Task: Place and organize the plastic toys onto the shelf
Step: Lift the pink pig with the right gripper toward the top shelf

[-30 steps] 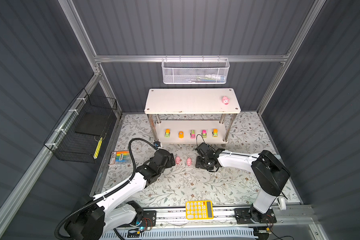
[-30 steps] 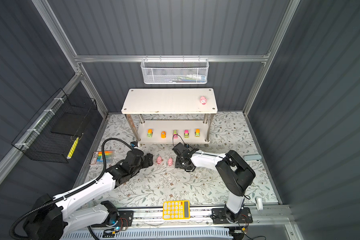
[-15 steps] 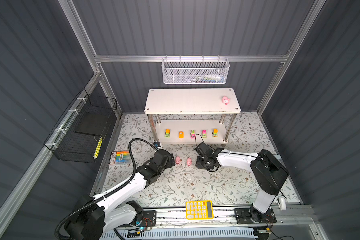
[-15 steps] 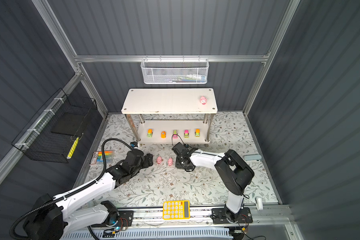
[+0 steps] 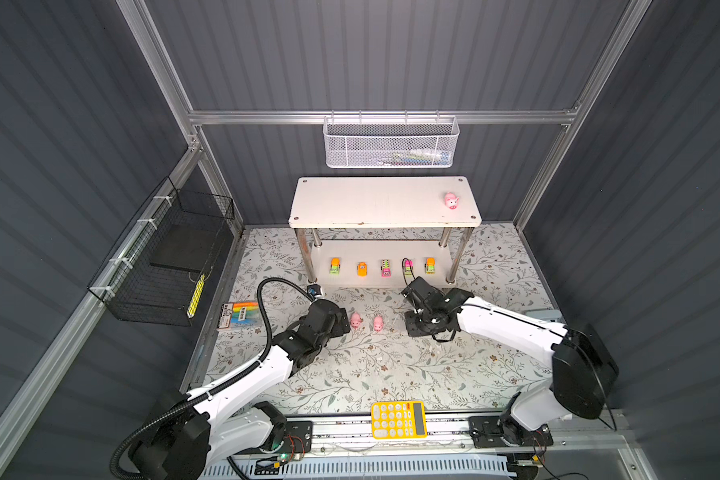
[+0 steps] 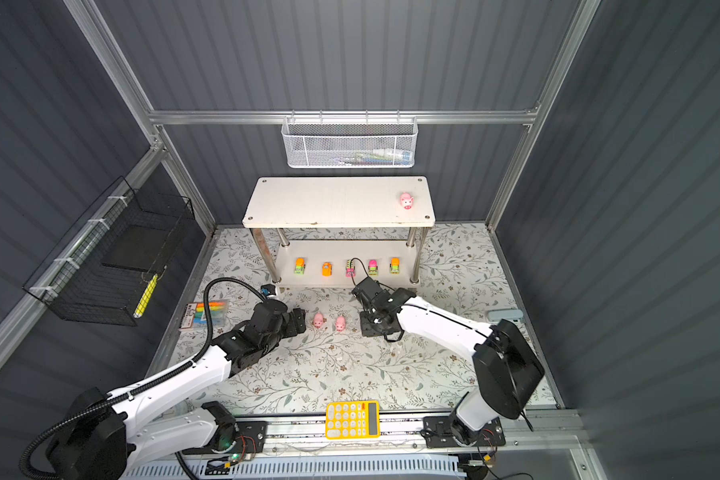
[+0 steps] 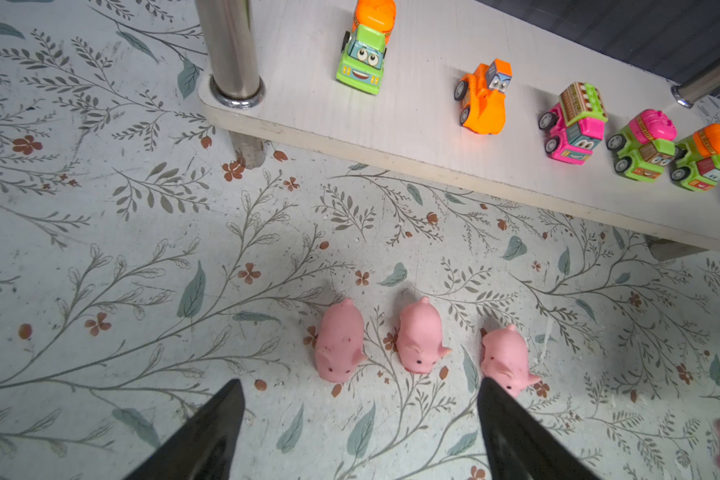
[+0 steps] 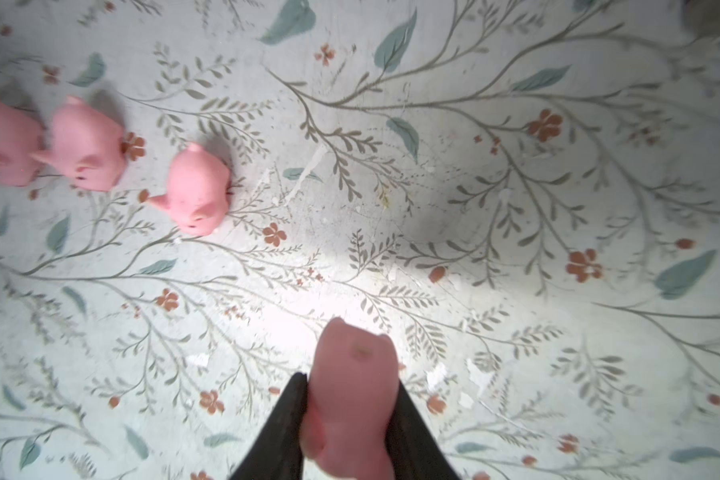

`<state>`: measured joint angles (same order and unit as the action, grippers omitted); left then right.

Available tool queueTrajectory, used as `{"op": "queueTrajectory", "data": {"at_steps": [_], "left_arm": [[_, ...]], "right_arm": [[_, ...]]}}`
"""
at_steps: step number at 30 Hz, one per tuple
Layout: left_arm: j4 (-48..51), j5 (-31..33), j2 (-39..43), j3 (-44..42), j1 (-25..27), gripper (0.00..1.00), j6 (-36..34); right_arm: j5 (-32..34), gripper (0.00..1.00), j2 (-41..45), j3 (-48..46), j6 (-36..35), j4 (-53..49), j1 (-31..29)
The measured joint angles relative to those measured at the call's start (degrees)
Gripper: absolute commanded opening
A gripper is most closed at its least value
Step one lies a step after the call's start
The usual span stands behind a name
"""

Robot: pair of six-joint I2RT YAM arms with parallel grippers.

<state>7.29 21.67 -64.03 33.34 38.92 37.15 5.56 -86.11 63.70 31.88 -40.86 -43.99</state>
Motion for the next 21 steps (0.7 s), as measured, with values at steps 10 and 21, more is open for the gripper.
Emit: {"op": "queueTrajectory", "data": {"at_steps": [10, 21], "left_arm": [[-0.07, -0.22, -1.03, 0.02, -0.02, 0.88, -0.02], [-0.55, -0.68, -1.46, 0.02, -0.02, 0.88, -0.02]], "right_arm": [[0.35, 0.31, 8.0, 26.18, -9.49, -21.22, 1.86], [3.02, 0.31, -4.52, 59.58, -17.97, -35.63, 4.02]]}}
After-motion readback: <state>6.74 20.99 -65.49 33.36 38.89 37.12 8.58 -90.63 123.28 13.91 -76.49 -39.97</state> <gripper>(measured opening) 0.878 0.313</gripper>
